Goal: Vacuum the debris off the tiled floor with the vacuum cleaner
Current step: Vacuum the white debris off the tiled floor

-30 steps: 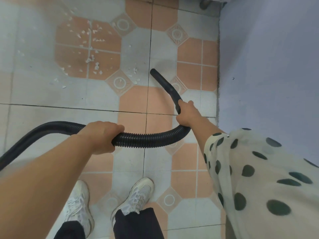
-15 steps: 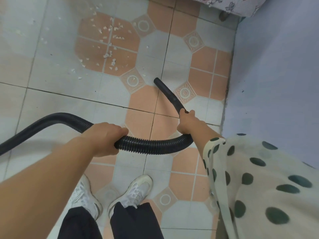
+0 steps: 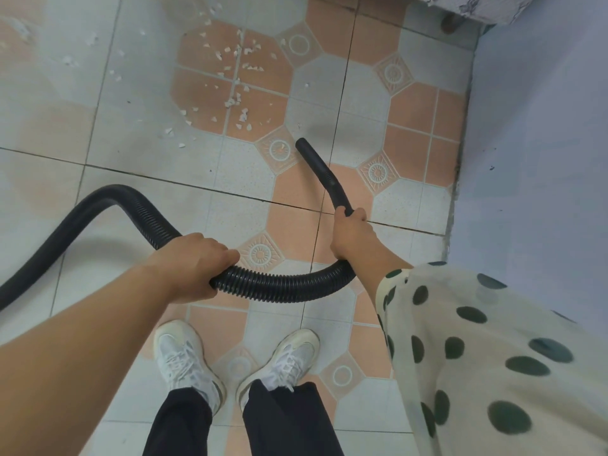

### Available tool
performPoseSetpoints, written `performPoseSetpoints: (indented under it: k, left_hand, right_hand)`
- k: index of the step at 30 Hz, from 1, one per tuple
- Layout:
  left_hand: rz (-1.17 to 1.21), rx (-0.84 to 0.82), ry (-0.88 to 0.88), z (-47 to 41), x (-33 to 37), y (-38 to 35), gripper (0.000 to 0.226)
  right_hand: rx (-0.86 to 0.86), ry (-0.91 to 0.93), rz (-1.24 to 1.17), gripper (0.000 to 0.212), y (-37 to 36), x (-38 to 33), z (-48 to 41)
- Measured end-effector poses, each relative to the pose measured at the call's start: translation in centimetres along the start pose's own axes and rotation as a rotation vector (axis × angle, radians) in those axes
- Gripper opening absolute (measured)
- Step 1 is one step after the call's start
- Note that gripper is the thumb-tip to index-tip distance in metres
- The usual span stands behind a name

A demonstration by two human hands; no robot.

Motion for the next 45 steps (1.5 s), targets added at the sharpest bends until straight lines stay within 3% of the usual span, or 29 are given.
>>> performPoseSetpoints:
  k: [9,19,25,31,45]
  left_hand:
    - [0.020,-0.031,-0.047,3.8,-2.8,-0.7,0.015]
    - [0.064,-0.056,-0.008,6.5,-6.9,0.3,0.018]
    - [0.052,-0.043,0.026,7.9,-10.6,0.8,0.016]
    - [0.045,-0.034,0.043,9.1,-14.1,1.7,0.015]
    - [0.038,0.005,0.055,9.1,-17.0,3.1,0.016]
  right_hand:
    - [-0.072,0.091,0.049,0.083,-0.5,-4.5,3.1]
    - [0.009,0.299,0.190,0.071,4.7,-11.0,2.7]
    - [0.021,0.284,0.202,0.077,6.0,-14.8,1.9]
    - [0.045,0.276,0.179,0.065,7.7,-18.5,1.2]
    - [0.047,0.192,0.195,0.066,9.9,-20.3,-0.2]
Point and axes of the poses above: each hand's wrist, its own z-axis away from the middle knuckle, its own y-axis out of the back of the hand, x = y × z, the point moved 2 cm from there along -z, towards the middle knuckle, and after that the axes turned 9 degrees about z, right-handed, at the moved point
